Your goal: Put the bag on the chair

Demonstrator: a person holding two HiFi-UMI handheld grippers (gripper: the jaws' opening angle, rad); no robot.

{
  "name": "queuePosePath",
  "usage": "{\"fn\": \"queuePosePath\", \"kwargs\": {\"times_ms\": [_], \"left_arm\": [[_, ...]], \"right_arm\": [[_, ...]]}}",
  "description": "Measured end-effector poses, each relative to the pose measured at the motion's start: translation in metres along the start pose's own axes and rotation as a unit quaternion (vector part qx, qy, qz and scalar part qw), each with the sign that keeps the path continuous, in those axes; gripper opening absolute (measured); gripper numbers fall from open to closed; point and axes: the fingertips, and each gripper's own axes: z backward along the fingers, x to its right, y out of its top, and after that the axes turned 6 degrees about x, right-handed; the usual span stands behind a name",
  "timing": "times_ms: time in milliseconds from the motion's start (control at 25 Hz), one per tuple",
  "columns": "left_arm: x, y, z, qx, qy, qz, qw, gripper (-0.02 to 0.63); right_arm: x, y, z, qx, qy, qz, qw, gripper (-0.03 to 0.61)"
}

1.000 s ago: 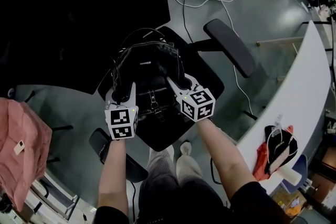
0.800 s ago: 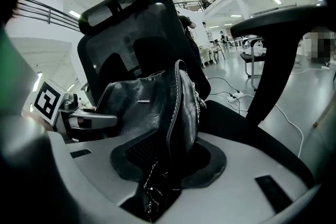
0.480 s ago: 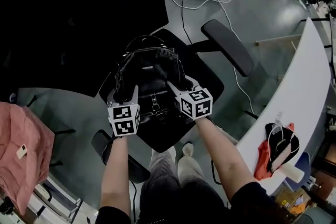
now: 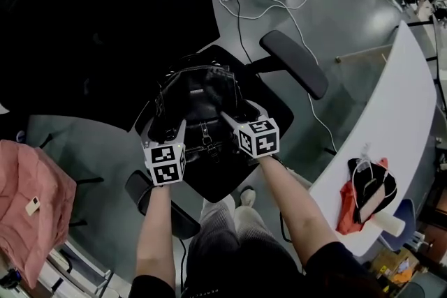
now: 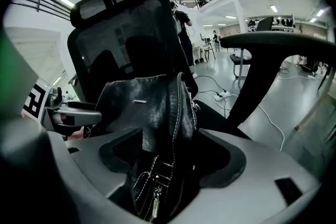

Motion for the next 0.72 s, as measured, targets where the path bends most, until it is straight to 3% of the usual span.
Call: {"fn": "queuePosePath", "kwargs": {"times_ms": [360, 720], "left_arm": [[0.004, 0.032, 0.035, 0.038, 0.031, 0.007, 0.9988, 0.326], [0.028, 0.077, 0.097, 0.1, 0.052, 0.013, 0.9935, 0.097]], "right_arm": [[-0.005, 0.032, 0.042, 0.036, -0.006, 0.026, 0.999, 0.289], [-0.017, 0.051, 0.093, 0.069, -0.01, 0.019, 0.997, 0.068]]}}
